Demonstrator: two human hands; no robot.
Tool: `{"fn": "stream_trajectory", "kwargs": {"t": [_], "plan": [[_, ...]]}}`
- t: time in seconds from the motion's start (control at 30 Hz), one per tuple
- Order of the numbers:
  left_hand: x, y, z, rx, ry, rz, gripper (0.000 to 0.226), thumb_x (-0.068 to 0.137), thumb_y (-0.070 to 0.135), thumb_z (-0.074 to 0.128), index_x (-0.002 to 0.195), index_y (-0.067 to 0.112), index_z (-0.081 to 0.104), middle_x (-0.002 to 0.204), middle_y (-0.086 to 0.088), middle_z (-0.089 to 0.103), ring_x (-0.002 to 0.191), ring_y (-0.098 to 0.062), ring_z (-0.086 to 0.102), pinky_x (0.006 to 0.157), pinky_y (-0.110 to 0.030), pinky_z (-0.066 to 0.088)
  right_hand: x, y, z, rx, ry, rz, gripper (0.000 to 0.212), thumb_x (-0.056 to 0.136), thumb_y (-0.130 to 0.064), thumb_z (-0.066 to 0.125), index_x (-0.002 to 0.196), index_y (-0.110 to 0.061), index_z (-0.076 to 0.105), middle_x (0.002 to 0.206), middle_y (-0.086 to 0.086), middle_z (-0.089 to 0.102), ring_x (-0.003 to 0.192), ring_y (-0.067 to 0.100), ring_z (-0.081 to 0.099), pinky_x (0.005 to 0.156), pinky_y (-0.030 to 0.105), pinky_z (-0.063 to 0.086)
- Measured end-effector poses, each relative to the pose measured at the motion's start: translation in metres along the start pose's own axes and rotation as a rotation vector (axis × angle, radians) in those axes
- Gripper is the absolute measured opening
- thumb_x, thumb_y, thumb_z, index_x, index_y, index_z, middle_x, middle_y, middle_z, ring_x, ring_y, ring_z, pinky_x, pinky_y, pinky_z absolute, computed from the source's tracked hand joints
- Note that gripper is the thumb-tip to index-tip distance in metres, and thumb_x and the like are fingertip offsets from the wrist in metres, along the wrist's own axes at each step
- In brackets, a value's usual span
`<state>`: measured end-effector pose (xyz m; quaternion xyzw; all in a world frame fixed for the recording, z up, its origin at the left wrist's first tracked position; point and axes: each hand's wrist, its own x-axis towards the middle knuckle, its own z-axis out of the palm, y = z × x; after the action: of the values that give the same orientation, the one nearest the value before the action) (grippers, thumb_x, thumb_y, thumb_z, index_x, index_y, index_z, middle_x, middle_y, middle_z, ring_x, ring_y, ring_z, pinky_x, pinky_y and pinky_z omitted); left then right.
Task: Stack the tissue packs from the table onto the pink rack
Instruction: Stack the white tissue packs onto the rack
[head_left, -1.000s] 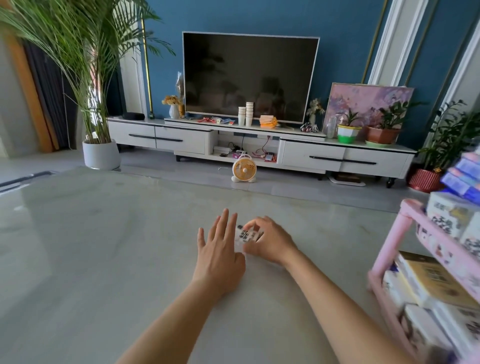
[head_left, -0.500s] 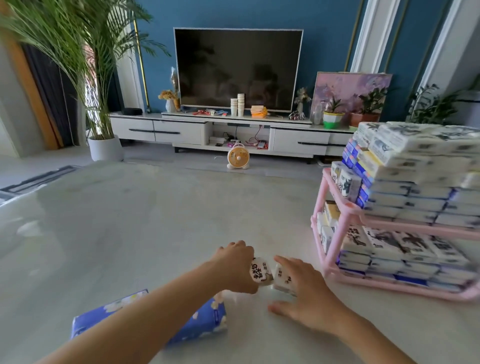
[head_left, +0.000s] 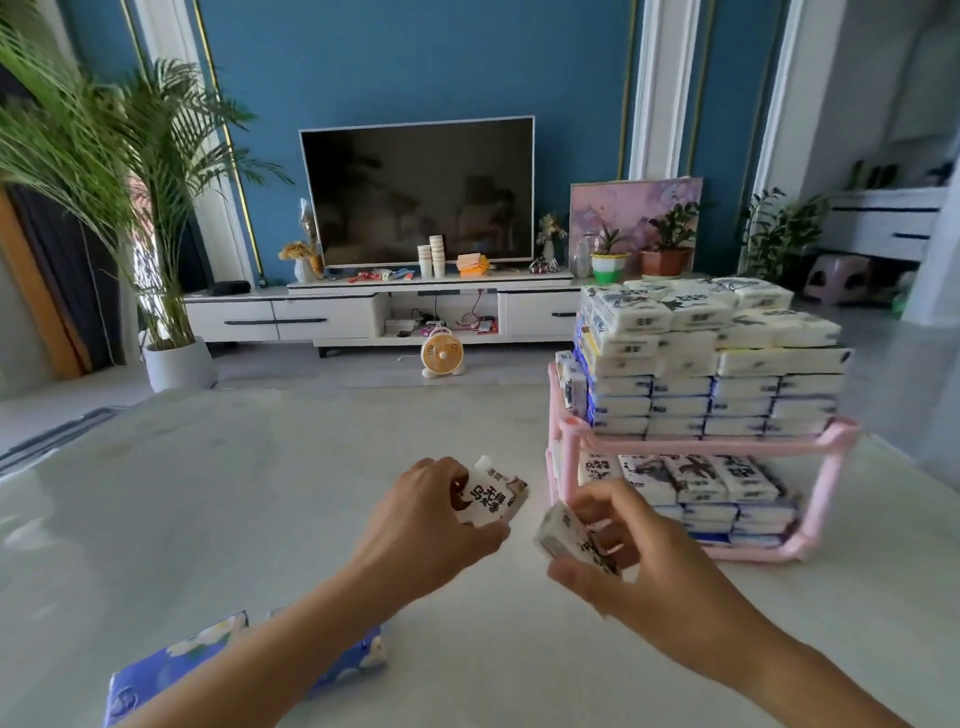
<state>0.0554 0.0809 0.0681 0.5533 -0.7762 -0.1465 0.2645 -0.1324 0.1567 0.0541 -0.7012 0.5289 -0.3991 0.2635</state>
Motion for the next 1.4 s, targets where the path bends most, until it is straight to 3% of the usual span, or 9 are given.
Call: {"fn": "stream_trajectory", "kwargs": {"t": [0.17,0.27,0.43,0.6,0.73,0.9,1.13,1.27,1.4], "plan": [[0.001,0.093,-0.023,-0.324,0.278,0.203,0.050,0.073,0.045,0.066,0.109,0.043,0.030,0.088,0.019,0.051,0.080,-0.001,0.055,0.061,-0.019,0.046,-0.021,-0.022,-0.088,-0.006,0.363,-0.052,0.047,0.055,-0.064,0.070,0.089,-0.036,0.055,0.088,-0.017,0.062,0.073,-0.002,0.061,0.056,0.007,0.043],[0.029,0.149,-0.025,-0.282,0.383,0.334,0.041,0.074,0.052,0.059,0.103,0.040,0.033,0.086,0.017,0.051,0.083,-0.009,0.056,0.068,-0.032,0.052,-0.006,-0.018,-0.148,-0.087,0.597,-0.068,0.038,0.066,-0.052,0.071,0.092,-0.029,0.055,0.090,-0.012,0.059,0.076,-0.003,0.058,0.056,0.007,0.045],[0.102,0.220,-0.005,-0.160,0.365,0.247,0.047,0.083,0.051,0.053,0.117,0.020,0.045,0.103,0.004,0.052,0.096,-0.020,0.054,0.075,-0.034,0.046,0.049,0.004,-0.215,-0.450,0.823,-0.077,0.028,0.079,-0.035,0.069,0.098,-0.016,0.062,0.102,0.006,0.055,0.087,0.013,0.049,0.071,0.023,0.033],[0.143,0.251,0.030,0.162,0.321,0.171,0.051,0.084,0.053,0.047,0.113,0.011,0.049,0.114,-0.007,0.057,0.110,-0.026,0.046,0.085,-0.038,0.041,0.088,0.025,-0.231,-0.495,0.824,0.076,0.031,0.086,-0.037,0.060,0.099,-0.009,0.063,0.104,0.014,0.054,0.082,0.019,0.050,0.066,0.025,0.033],[0.146,0.257,0.048,0.468,0.311,0.185,0.058,0.086,0.059,0.039,0.113,0.009,0.052,0.117,-0.009,0.053,0.110,-0.026,0.042,0.081,-0.035,0.035,0.091,0.030,-0.231,-0.201,0.705,0.270,0.029,0.094,-0.037,0.045,0.106,-0.012,0.054,0.114,0.009,0.040,0.090,0.021,0.051,0.075,0.026,0.035],[0.140,0.253,0.054,0.721,0.309,0.277,0.075,0.090,0.066,0.017,0.121,0.006,0.048,0.126,-0.016,0.045,0.117,-0.030,0.037,0.091,-0.039,0.033,0.090,0.036,-0.215,-0.332,0.641,0.244,0.040,0.094,-0.046,0.039,0.111,-0.013,0.054,0.117,0.009,0.038,0.105,0.023,0.049,0.087,0.031,0.040],[0.133,0.212,0.031,0.415,0.307,0.389,0.057,0.095,0.052,0.018,0.131,0.015,0.042,0.134,-0.005,0.042,0.124,-0.020,0.035,0.103,-0.036,0.029,0.080,0.034,-0.209,-0.411,0.413,0.174,0.028,0.096,-0.034,0.029,0.090,-0.018,0.050,0.106,0.003,0.032,0.110,0.018,0.031,0.098,0.031,0.031],[0.141,0.175,0.012,0.163,0.278,0.218,0.057,0.095,0.050,0.023,0.138,0.015,0.037,0.143,-0.006,0.038,0.131,-0.024,0.032,0.106,-0.041,0.028,0.078,0.042,-0.214,-0.419,0.420,0.062,0.036,0.098,-0.028,0.036,0.130,-0.019,0.046,0.114,-0.004,0.028,0.110,0.006,0.023,0.097,0.019,0.018],[0.149,0.153,0.015,-0.156,0.092,0.073,0.070,0.091,0.060,0.022,0.140,0.014,0.036,0.143,-0.009,0.041,0.131,-0.026,0.035,0.108,-0.045,0.030,0.081,0.042,-0.214,-0.377,0.484,-0.012,0.028,0.094,-0.021,0.048,0.121,-0.019,0.054,0.112,-0.007,0.038,0.110,0.003,0.028,0.092,0.017,0.022]]}}
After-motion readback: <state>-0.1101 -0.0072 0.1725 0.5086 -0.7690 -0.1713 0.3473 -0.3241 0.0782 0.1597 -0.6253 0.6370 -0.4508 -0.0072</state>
